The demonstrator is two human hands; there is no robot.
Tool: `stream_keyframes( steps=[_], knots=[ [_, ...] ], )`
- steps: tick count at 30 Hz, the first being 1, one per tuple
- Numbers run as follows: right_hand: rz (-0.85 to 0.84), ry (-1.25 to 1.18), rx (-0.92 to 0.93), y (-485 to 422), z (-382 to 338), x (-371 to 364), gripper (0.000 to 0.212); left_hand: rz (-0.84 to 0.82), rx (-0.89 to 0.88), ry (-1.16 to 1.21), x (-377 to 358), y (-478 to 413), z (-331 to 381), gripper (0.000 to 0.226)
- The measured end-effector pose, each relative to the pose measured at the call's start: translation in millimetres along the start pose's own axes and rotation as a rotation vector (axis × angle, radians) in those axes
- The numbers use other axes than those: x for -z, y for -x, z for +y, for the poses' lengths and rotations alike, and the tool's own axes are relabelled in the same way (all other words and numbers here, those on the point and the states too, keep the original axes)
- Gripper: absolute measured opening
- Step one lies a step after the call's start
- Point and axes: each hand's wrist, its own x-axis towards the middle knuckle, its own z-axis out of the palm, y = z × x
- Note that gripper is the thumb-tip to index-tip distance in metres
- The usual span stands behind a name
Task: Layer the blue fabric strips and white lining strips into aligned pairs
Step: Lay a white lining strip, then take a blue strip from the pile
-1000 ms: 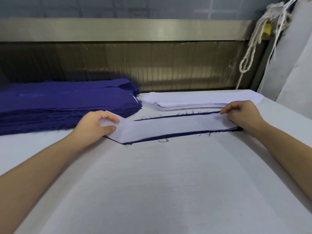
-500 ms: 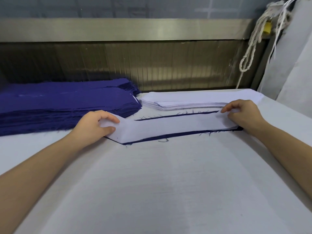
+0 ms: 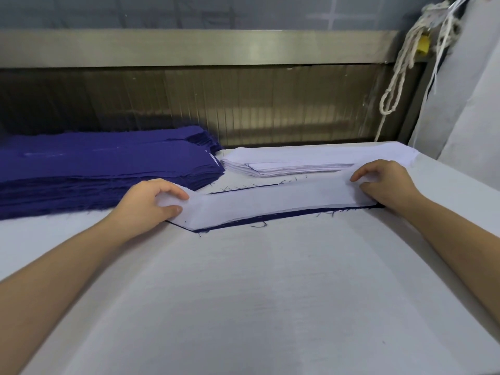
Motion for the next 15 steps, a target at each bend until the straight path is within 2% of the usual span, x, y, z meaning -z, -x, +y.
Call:
stream_keyframes(
  steps=[15],
  knots=[
    [0.043,-0.022,-0.041,-1.1,-1.7,1.7,0.032,0.003,0.007,-0.008,0.5,-1.4,-1.0,0.027]
  ],
)
